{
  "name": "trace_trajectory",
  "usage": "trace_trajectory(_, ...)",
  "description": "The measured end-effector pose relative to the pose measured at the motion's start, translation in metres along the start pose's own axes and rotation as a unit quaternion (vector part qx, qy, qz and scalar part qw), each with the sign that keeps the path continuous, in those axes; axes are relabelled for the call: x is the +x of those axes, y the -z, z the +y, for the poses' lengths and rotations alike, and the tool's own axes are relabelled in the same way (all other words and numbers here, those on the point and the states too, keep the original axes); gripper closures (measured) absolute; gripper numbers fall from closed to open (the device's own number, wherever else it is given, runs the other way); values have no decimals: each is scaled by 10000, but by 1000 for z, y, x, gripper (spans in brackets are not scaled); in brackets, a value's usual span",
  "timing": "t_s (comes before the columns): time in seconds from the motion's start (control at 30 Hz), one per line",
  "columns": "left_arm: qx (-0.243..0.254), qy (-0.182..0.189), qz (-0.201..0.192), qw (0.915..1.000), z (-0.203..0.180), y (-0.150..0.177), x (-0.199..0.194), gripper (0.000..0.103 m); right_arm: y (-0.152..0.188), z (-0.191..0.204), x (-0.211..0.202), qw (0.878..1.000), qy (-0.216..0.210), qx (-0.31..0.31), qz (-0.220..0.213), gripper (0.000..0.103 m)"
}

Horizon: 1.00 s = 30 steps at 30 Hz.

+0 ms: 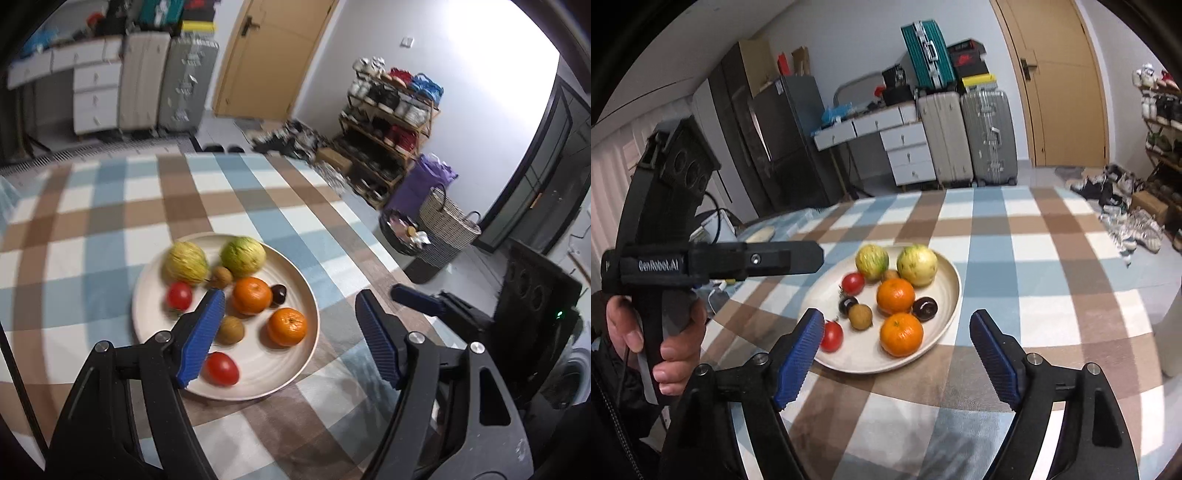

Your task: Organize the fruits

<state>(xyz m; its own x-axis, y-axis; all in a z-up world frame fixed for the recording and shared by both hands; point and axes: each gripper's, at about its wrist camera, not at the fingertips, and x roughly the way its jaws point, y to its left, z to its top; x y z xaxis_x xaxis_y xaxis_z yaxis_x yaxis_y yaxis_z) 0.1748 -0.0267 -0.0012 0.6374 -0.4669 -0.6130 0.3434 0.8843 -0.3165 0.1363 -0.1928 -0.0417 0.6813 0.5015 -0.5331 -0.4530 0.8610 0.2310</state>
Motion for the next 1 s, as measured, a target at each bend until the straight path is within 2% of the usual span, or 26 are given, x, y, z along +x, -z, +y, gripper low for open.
trace_trajectory(0.07, 74, -201, -207, 9996, -3, 2, -16, 24, -2, 6, -12, 9999, 24, -35, -124, 19)
trace_trajectory(0.1, 113, -418, -368, 9984, -5, 4, -28, 20, -3, 9, -18, 9998, 48, -54, -182, 19)
trace_trajectory(0.2, 153, -819, -764, 9936, -8, 10, -57, 13, -6, 18, -33, 9992, 94, -55, -373, 12)
trace_trajectory(0.27, 85, -1025, -973, 9899, -8, 14, -75, 1, -8, 25, -44, 9987, 89, -66, -490, 12)
trace_trajectory(0.33, 41, -1131, -1239, 9858, -9, 20, -95, 0, -10, 32, -52, 9983, 75, -86, -572, 11)
trace_trajectory(0.6, 102, -1501, -1617, 9753, -20, 41, -143, 0, -16, 61, -80, 9945, 210, -216, -999, 1)
trace_trajectory(0.73, 269, -2097, -2023, 9562, -28, 57, -163, 0, -16, 73, -91, 9928, 277, -324, -1118, 0)
trace_trajectory(0.8, 251, -2187, -2149, 9515, -28, 64, -172, 0, -15, 77, -97, 9919, 297, -346, -1188, 0)
trace_trajectory(1.0, 131, -2240, -2322, 9464, -24, 80, -193, 0, -10, 84, -109, 9879, 371, -486, -1422, 0)
